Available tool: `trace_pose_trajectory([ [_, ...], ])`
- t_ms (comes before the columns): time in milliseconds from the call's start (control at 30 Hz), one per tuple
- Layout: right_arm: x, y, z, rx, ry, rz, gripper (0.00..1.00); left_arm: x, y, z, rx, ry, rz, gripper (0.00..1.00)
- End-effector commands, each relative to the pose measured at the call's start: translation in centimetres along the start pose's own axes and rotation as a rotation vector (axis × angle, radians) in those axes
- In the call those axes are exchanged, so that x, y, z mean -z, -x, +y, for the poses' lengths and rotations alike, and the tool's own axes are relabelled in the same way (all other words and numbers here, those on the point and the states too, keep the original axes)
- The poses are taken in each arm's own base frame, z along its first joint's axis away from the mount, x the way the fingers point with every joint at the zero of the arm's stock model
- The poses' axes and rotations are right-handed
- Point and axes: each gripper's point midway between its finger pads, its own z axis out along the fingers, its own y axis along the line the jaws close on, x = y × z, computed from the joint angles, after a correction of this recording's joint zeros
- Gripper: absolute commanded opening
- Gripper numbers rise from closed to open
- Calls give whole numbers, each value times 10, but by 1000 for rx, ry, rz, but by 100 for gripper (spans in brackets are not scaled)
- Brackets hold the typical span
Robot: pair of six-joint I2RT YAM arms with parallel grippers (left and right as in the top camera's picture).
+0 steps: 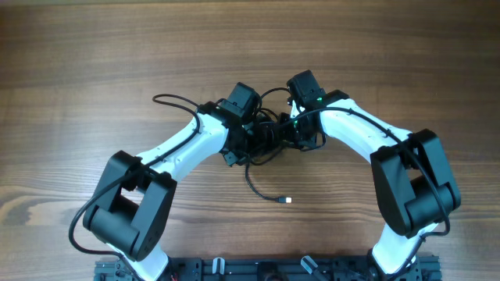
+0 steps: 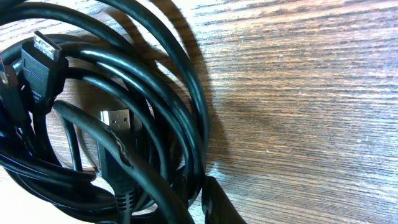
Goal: Untangle cables
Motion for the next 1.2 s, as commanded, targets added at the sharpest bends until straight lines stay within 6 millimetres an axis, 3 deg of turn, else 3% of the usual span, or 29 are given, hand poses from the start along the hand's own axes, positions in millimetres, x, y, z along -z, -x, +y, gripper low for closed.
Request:
trace_pose_trajectory([
  [0, -8, -3, -6, 7, -18, 18, 11, -9, 4, 11, 42, 74, -69, 29],
  [100, -8, -3, -6, 8, -18, 18, 11, -15, 11, 15, 84, 105, -144, 38],
  [233, -8, -3, -6, 10, -18, 18, 11, -22, 18, 14, 83, 108, -179, 37],
  [300, -8, -3, -6, 10, -18, 18, 11, -27, 20, 15, 84, 114, -184, 34],
  [500, -8, -3, -6, 11, -18, 18, 11, -37, 21, 21, 84, 139, -173, 6],
  [600, -8, -3, -6, 10, -18, 18, 11, -36, 23, 22, 60, 140, -169, 4],
  [733, -8, -3, -6, 16, -19, 19, 11, -23, 31, 21, -37, 110, -147, 4],
  [1000, -7, -7, 6, 118, 50, 44, 7, 32, 41, -4, -128, -130, -92, 4],
  [1067, -7, -6, 9, 131, 62, 39, 8, 43, 43, -14, -225, -181, -111, 4],
  [1167, -7, -5, 11, 134, 70, 37, 9, 47, 40, -26, -375, -227, -122, 14],
])
